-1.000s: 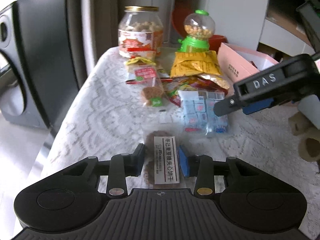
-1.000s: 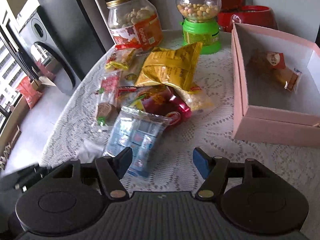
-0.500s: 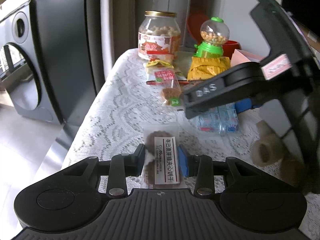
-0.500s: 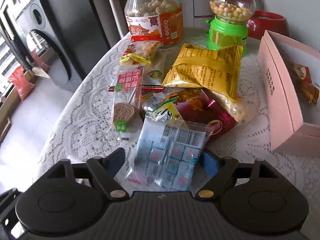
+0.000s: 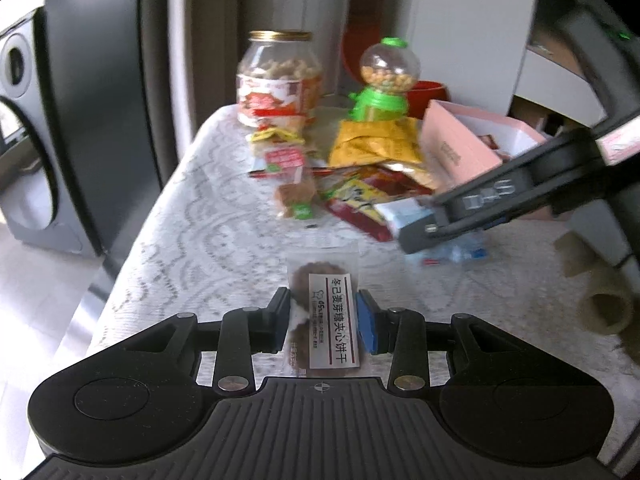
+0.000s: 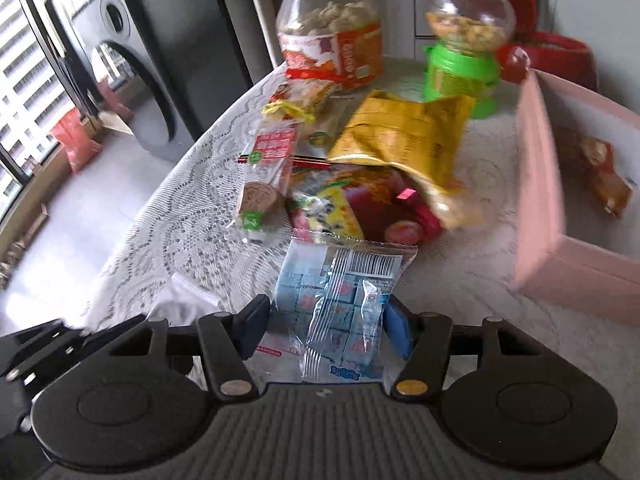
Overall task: Organize snacks
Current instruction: 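Carry both packets over the pink box and open both tools to drop them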
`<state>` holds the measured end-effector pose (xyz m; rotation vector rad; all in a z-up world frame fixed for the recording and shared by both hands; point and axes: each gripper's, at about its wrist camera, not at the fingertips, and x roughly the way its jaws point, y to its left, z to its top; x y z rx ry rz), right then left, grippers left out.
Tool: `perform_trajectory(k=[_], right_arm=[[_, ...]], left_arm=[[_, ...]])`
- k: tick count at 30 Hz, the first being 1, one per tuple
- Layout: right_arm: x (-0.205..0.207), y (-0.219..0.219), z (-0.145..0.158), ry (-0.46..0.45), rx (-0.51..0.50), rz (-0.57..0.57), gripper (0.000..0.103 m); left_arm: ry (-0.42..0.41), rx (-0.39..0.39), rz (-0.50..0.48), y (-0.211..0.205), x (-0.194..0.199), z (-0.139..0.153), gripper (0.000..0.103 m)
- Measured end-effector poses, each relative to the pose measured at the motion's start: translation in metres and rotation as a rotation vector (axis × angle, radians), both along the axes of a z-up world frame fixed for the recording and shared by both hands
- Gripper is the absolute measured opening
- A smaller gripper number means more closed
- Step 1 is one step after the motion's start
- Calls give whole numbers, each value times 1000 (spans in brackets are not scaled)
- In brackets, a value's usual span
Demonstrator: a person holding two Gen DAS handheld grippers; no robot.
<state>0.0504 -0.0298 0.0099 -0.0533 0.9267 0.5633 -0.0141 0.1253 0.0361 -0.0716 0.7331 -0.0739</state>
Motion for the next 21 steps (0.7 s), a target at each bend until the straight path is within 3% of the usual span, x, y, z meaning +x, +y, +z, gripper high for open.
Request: perform_trajectory(k=[8,17,21], right_arm=[[-43,-93,10,-29,3,-37,61],[-88,-178,5,-97,-38,-149,61],[-94,-206,10,-142,-17,-208,61]], left_arm=[[32,-75,-189,-52,3,4,41],[52,-41,-413,-133,10,13,41],[2,-9,-470,-157,32,34,41]])
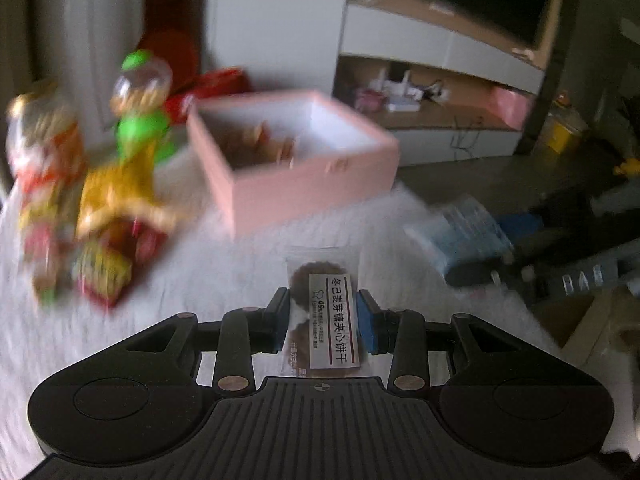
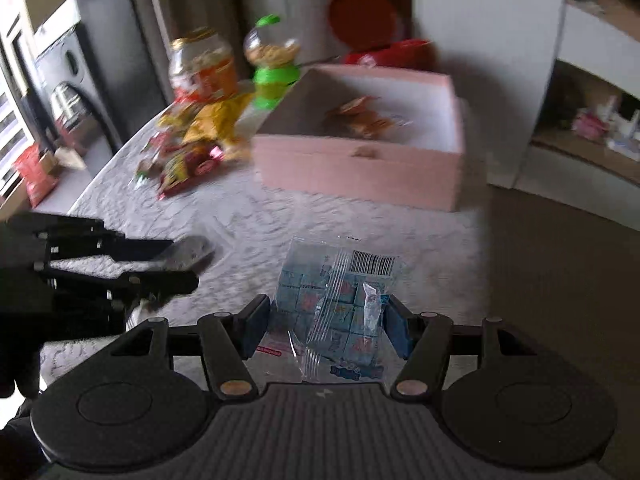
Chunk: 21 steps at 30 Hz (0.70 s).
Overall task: Organize snacks
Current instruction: 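Carry both packets over the pink box and open both tools to drop them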
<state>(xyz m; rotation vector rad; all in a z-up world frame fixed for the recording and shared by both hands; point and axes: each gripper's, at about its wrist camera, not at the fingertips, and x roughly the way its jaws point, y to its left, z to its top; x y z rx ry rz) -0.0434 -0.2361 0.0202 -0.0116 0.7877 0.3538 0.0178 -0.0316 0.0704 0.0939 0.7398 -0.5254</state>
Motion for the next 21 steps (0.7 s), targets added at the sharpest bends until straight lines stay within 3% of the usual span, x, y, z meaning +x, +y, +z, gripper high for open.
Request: perform_trajectory(k=[3,5,8,12,16,21], right_arm=[[0,-15,5,-33,34,-29,61],[2,-21,5,-50,48,-44,61],[8,-31,4,-55,62,-65,61],[20,-38,-3,-34,72,-84,61],[32,-40,-14,-9,71,-87,61],[45,-40,-27,31,73,-88,61]], left_arm=[[-87,1,15,-11,34,26,41],[-100,-23,25,-18,66,39,41],[-45,-36,29,-32,124,40,41],[50,62,68,-54,180,15,41],[137,68,79,-54,207,-7,42],[113,-13,83,-44,204,-9,42]])
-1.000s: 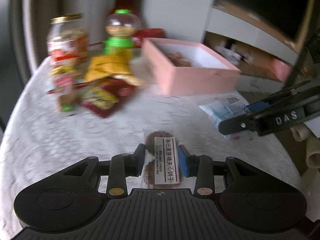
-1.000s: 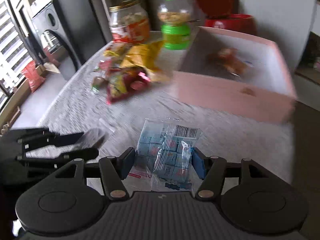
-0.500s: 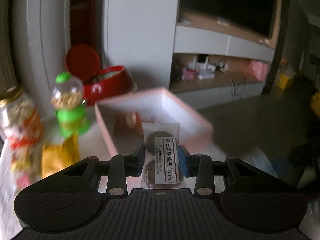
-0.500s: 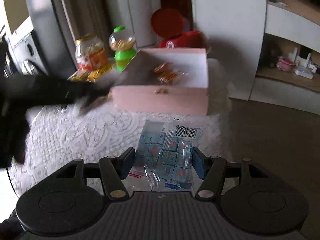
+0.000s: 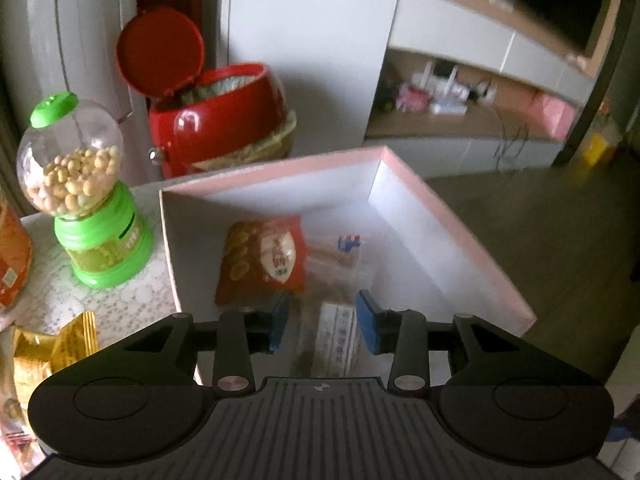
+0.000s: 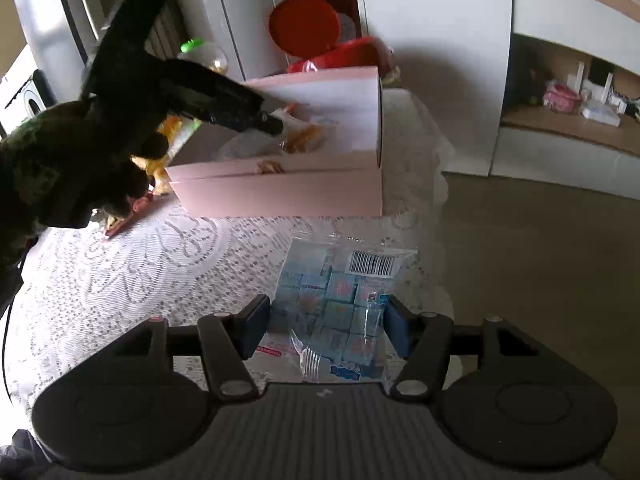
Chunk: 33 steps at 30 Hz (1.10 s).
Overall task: Organize snacks
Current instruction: 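Carry both packets over the pink box and open both tools to drop them, then reach the right tool to the white-red cartoon snack bag and grasp it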
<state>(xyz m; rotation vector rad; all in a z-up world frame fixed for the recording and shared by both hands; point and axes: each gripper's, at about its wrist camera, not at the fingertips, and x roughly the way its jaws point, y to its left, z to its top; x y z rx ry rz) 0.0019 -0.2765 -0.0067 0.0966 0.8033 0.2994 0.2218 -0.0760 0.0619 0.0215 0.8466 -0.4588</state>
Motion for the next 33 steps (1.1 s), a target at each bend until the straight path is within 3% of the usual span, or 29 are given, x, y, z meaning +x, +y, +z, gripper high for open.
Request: perform_trajectory(k=[4,9,13,17,23,27,31,33], right_arm=[[4,1,7,-18,13,15,61],[21,6,51,-145,12,21,61],[78,26,84,-198,-51,4,61],[156,51,81,-102,-70,-42,61],[229,69,35,115,-49,-110,62],[229,76,30,115,-66,-152,64],[206,87,56,1,-73,-153,67],[193,102,73,-52,-50,-100,80]], left_arm=[[-73,-142,26,31,-29,16,42],[-122,-194,70,77,-89,16,42],[-105,-207,96,107,-123,6,42],[-85,-162,115,131,-151,-9,42],[-72,-154,215,177,-161,-26,42],[-80,-198,285,204,-165,-32,42],[-123,-222,354,221,-164,-31,42],[-130,-222,398,230,-160,-31,42]])
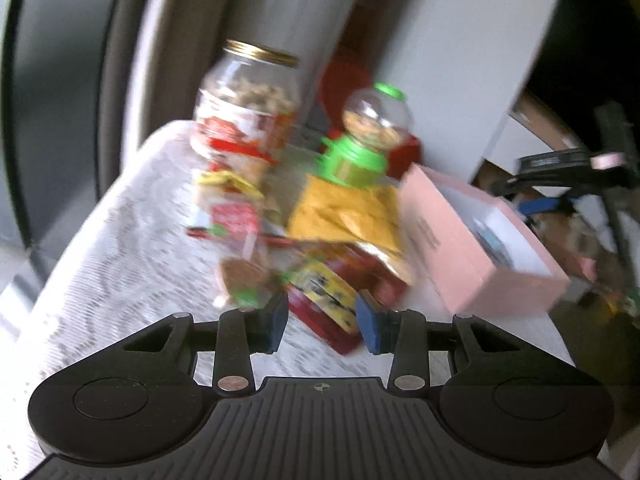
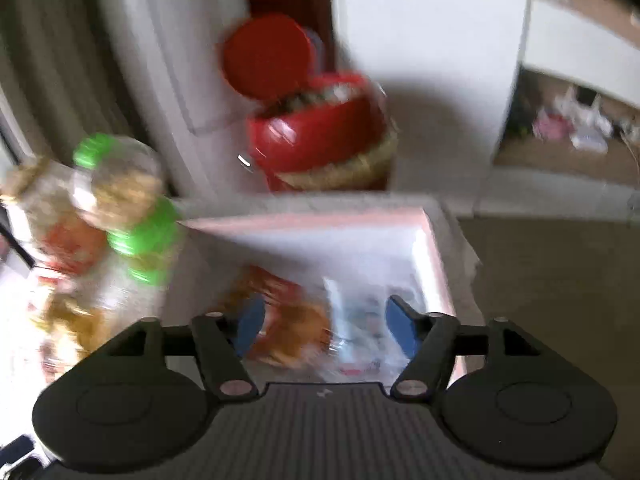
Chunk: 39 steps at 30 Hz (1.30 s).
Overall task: Organize snacks
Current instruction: 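Reach the right tool to the white-red cartoon snack bag and grasp it, then lift the cartoon snack bag toward the box while the left tool grasps a round biscuit packet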
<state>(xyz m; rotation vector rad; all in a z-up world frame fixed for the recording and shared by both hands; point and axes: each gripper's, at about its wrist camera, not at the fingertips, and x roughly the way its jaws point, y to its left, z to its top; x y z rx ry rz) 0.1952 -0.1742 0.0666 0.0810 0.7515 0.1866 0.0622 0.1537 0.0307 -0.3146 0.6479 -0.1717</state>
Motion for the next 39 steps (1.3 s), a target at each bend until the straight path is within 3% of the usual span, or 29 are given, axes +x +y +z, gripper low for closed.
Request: perform_trajectory(k=[5,12,15,17,21,25,31,35,37,38,39], right_arm=[[-27,69,17,-41,23,210,83],[-19,179,-7,-26,-109,456,83],[-3,202,-27,6,-192,456,83],[7,201,-37,45,-192,445,83],[10,189,-39,122,-111,458,82],[6,190,-19,104,-28,419,82],[29,246,-26,180,58,315,82],[46,281,-41,223,33,288,82],[44,290,-45,223,14,324,72],[40,292,-45,212,-2,342,58],[36,292,-44,204,-15,363,51]], left_arm=[[-2,13,83,19,5,3,42],[29,15,66,36,11,-1,42],[41,26,41,34,16,-5,42],[42,33,31,32,20,-7,42],[10,45,59,38,33,-3,42],[-30,44,108,45,39,1,42],[-22,46,112,46,25,-12,42],[-2,30,112,52,18,-16,42],[12,10,111,56,16,-19,42],[18,4,107,57,15,-21,42],[26,3,103,57,15,-22,42]])
